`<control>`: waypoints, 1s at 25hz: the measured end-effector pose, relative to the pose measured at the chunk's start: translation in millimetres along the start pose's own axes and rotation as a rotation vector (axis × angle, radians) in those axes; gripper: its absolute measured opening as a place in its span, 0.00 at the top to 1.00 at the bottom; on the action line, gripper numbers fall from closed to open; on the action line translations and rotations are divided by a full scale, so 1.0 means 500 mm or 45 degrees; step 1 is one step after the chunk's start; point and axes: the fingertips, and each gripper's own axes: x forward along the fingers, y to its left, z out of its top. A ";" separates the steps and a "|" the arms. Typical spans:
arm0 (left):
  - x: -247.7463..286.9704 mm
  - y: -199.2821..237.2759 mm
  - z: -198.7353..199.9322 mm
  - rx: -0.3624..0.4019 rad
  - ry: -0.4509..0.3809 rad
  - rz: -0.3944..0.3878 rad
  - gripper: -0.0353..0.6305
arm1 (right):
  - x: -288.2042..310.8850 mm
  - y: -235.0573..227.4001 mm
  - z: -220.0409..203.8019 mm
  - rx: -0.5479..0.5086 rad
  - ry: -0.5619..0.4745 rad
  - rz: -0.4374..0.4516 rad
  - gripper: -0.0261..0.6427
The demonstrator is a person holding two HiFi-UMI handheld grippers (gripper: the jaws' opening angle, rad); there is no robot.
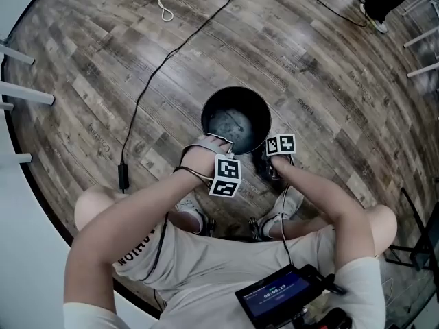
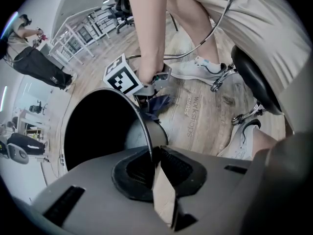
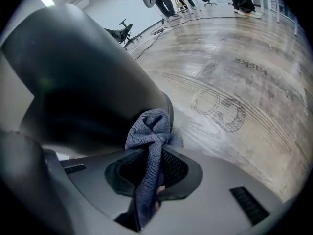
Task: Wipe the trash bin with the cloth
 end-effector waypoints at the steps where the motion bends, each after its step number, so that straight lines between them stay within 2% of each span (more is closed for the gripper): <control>1: 0.000 0.001 0.000 -0.002 -0.002 0.004 0.87 | 0.015 -0.010 -0.005 0.020 0.007 -0.004 0.86; 6: 0.001 0.008 0.008 0.003 -0.029 0.042 0.87 | 0.064 -0.057 -0.024 0.187 0.046 -0.063 0.86; 9: -0.001 0.009 0.011 -0.005 -0.041 0.029 0.87 | 0.030 -0.035 -0.026 0.167 0.084 -0.107 0.86; 12: -0.002 -0.003 -0.005 0.022 -0.002 -0.003 0.85 | -0.039 0.015 -0.033 0.128 0.097 -0.074 0.86; 13: 0.000 -0.005 -0.016 0.039 0.025 -0.006 0.81 | -0.067 0.028 -0.033 0.134 0.087 -0.063 0.86; 14: 0.003 -0.004 -0.029 0.052 0.053 -0.006 0.77 | -0.096 0.039 -0.030 0.140 0.070 -0.051 0.86; 17: 0.004 0.009 -0.065 0.058 0.116 0.006 0.75 | -0.178 0.076 -0.010 0.124 -0.001 -0.001 0.86; 22: 0.007 0.016 -0.090 0.077 0.148 0.056 0.75 | -0.292 0.142 0.021 0.100 -0.121 0.085 0.86; 25: 0.009 0.013 -0.090 0.086 0.160 0.057 0.80 | -0.333 0.184 0.035 0.084 -0.176 0.139 0.86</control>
